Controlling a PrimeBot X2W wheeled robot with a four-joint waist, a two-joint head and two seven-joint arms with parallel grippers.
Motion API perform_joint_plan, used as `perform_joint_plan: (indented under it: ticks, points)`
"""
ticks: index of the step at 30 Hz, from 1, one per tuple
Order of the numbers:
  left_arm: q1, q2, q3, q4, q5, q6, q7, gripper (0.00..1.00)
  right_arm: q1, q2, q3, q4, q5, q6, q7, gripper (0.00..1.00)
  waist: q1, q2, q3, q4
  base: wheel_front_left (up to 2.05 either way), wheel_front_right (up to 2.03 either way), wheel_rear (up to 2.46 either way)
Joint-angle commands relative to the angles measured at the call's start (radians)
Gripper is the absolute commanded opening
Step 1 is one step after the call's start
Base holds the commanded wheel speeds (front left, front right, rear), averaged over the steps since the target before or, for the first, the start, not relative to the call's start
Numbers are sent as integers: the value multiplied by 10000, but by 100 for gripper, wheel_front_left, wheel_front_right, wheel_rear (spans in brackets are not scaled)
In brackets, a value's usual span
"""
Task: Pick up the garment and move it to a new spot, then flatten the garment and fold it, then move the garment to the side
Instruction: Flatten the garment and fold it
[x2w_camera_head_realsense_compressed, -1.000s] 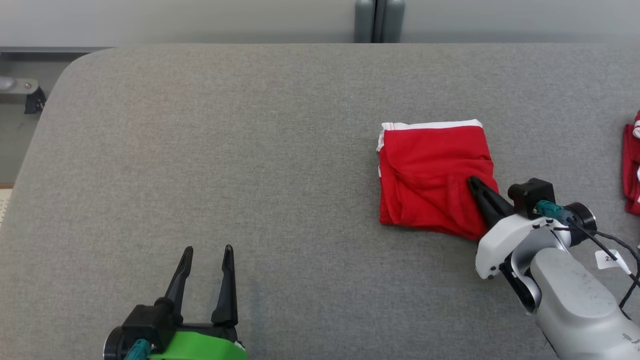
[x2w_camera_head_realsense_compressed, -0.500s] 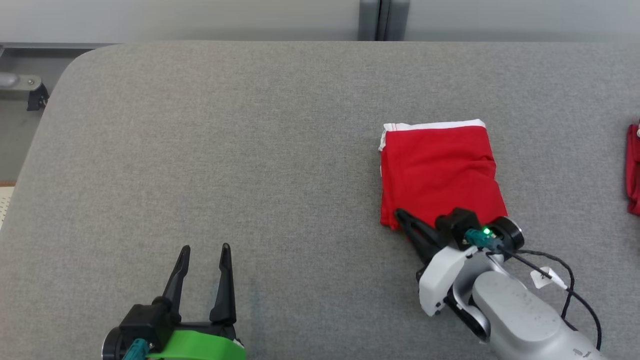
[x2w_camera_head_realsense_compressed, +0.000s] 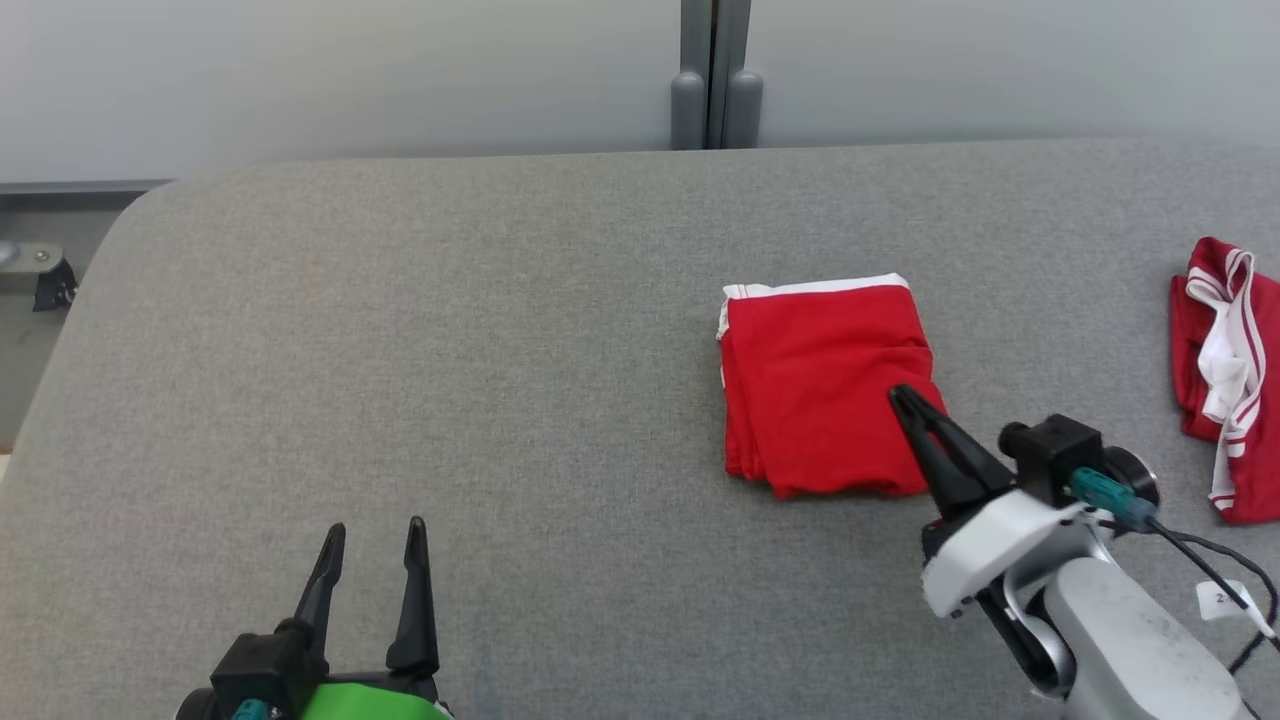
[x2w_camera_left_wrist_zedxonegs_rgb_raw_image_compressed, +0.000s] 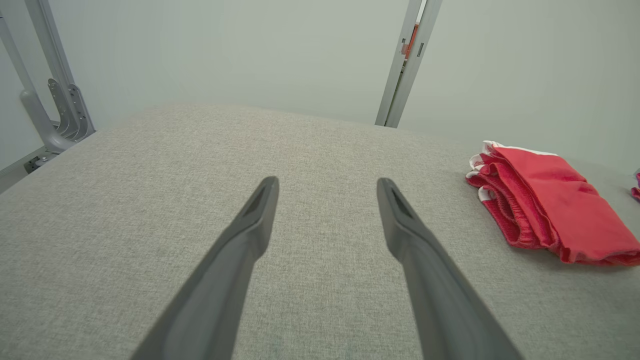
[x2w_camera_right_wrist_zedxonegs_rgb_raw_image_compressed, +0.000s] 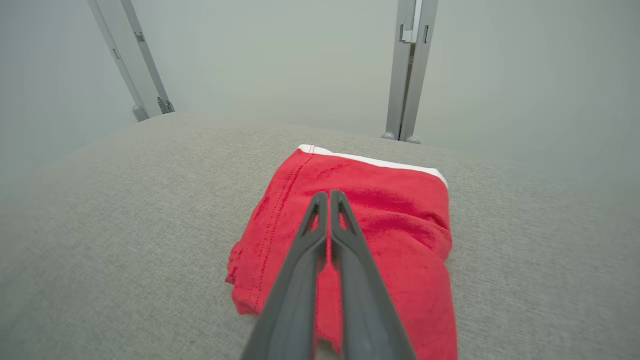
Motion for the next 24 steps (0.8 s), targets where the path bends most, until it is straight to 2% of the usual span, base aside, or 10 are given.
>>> perform_joint_plan:
  ticks: [1, 8, 13, 24]
  points:
    - [184, 30, 118, 73, 126, -60, -26, 100, 437, -79, -400, -260, -169, -13, -20, 100, 0, 0, -362, -255, 0, 0, 0]
    - [745, 30, 560, 223, 267, -336, -24, 100, 2344, -128, -3131, -1698, -1055, -14, -19, 100, 0, 0, -845, -485, 0, 0, 0]
    - [1109, 30, 755, 302, 287, -527, -26, 100, 3673, 94, -4439, -2514, -1536, -13, -21, 100, 0, 0, -1099, -559, 0, 0, 0]
    - [1531, 30, 768, 265, 19, -631, -26, 100, 4930, 420, -4779, -2900, -1483, -15, -20, 100, 0, 0, -1345, -570, 0, 0, 0]
